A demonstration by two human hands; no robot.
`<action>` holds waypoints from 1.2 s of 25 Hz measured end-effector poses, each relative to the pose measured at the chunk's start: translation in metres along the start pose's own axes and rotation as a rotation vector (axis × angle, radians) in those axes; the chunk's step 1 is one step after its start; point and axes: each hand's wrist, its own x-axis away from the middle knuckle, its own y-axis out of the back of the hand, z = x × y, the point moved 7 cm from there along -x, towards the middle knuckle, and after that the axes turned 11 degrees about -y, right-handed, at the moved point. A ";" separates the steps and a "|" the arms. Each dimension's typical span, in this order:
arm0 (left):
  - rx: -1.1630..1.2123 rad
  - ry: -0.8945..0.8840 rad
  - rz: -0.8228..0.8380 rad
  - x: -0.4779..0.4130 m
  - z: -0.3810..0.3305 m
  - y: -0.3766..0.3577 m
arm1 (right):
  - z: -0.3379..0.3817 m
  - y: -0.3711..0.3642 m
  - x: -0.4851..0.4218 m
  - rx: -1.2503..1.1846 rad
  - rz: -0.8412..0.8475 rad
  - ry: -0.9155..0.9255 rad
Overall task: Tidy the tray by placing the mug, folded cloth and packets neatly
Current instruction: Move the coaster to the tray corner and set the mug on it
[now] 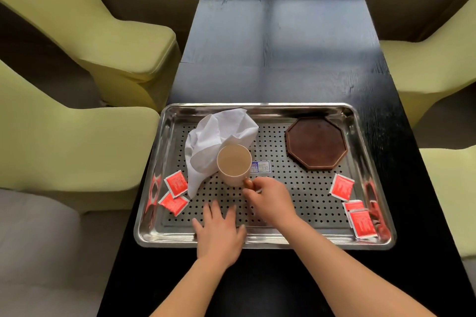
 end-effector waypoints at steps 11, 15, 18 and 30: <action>-0.045 0.004 -0.020 0.002 -0.001 -0.004 | -0.072 0.080 0.023 -0.298 -0.203 -0.006; -0.021 0.015 0.003 0.002 0.000 -0.005 | -0.091 0.120 0.004 -0.374 -0.320 -0.094; -0.018 0.018 0.002 0.002 0.000 -0.005 | -0.097 0.138 -0.015 -0.400 -0.366 -0.150; -0.061 0.012 0.006 0.003 -0.002 -0.004 | -0.109 0.147 -0.048 -0.377 -0.430 -0.278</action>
